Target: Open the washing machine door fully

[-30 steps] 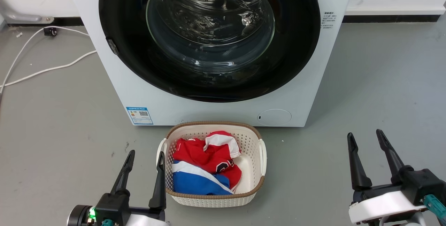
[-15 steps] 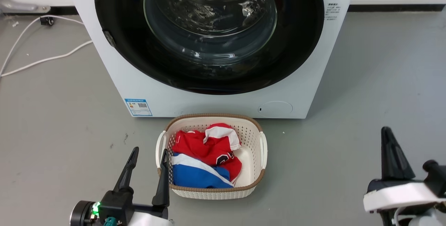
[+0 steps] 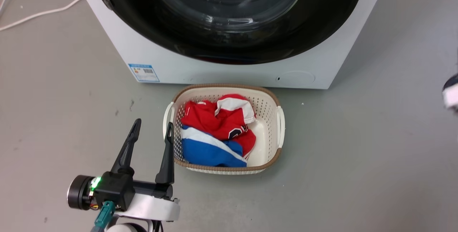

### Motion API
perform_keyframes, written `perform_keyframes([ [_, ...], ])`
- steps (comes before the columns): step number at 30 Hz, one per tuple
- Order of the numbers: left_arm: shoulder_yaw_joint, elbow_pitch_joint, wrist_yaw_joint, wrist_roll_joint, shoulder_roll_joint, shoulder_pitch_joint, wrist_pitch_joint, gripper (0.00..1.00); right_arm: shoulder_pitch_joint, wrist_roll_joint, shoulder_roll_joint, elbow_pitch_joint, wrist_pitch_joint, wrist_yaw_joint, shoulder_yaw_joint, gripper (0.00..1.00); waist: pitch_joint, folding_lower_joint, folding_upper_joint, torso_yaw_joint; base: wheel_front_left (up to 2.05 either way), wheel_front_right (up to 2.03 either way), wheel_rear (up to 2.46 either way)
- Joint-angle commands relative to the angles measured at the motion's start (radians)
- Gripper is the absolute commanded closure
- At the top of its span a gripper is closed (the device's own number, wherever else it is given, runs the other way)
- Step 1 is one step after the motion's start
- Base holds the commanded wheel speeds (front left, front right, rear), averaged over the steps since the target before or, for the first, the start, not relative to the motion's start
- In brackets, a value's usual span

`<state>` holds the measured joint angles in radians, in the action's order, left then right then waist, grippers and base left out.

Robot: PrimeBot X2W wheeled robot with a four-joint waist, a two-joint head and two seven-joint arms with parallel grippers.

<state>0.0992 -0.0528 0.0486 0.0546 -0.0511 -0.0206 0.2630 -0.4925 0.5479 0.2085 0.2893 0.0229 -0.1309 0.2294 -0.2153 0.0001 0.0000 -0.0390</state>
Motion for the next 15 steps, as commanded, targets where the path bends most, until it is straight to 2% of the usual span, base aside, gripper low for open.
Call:
perform_keyframes([
  [1, 0.000, -0.008, 0.003, -0.003, 0.001, -0.024, 0.003, 0.00, -0.081, 0.056, 0.026, 0.015, 0.078, 0.000, 0.011, 1.00, -0.040, -0.0001, 0.0000, -0.020, 0.00, 0.00, 0.00],
  [6, 0.008, -0.028, 0.004, -0.001, 0.001, -0.056, 0.003, 0.00, -0.301, 0.155, 0.092, 0.057, 0.306, 0.000, 0.028, 1.00, -0.100, -0.0001, 0.0000, -0.049, 0.00, 0.00, 0.00],
  [11, 0.021, -0.033, 0.001, 0.008, 0.001, -0.073, 0.003, 0.00, -0.508, 0.203, 0.113, 0.124, 0.491, 0.000, 0.027, 1.00, -0.150, -0.0001, 0.0000, -0.082, 0.00, 0.00, 0.00],
  [15, 0.034, -0.036, -0.003, 0.018, 0.001, -0.082, 0.003, 0.00, -0.633, 0.209, 0.105, 0.173, 0.625, 0.000, 0.029, 1.00, -0.181, -0.0001, 0.0000, -0.108, 0.00, 0.00, 0.00],
])
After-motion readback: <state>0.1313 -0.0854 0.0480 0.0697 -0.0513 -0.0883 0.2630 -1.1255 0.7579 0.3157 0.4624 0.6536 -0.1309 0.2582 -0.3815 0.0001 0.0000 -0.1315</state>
